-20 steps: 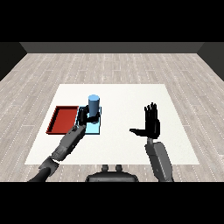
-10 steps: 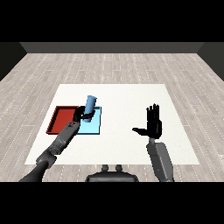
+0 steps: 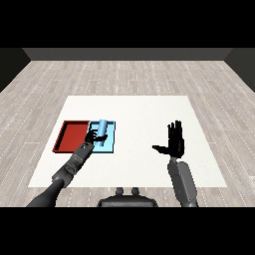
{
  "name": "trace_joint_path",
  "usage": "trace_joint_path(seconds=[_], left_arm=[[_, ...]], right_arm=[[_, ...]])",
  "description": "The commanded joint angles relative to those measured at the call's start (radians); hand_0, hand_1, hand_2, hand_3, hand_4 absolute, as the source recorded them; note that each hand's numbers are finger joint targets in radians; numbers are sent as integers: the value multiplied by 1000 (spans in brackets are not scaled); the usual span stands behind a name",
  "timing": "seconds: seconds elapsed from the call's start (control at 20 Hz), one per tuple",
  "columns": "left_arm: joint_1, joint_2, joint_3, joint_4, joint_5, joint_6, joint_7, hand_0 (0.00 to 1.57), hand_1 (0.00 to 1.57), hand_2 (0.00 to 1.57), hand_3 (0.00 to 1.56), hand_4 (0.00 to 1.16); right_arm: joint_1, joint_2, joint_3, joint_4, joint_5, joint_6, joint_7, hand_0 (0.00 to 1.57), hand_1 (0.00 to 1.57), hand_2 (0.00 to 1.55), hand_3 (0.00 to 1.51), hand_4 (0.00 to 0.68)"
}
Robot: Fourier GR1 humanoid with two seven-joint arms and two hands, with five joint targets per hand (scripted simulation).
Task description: Pick the blue can and put it in the blue box
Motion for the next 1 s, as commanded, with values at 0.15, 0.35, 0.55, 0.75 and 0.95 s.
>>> trace_joint_path(seconds=[0.15,0.35,0.55,0.75,0.95], left_arm=[[-3,11,114,98,63,-71,-36,1170,1170,1021,0,686],[-67,12,77,149,3,-100,18,0,0,0,0,0],[-56,-26,75,155,-20,-44,6,0,0,0,0,0],[-38,7,150,65,39,28,-135,0,0,0,0,0],[-52,1,190,-9,60,14,-303,0,0,0,0,0]], right_arm=[[-11,6,-14,80,21,20,-44,0,0,0,0,0],[11,24,-1,15,31,-10,-26,0,0,0,0,0],[29,41,5,10,34,7,-56,0,0,0,0,0],[2,76,36,47,60,-3,-67,0,0,0,0,0],[-14,-16,-18,64,26,80,-42,0,0,0,0,0]])
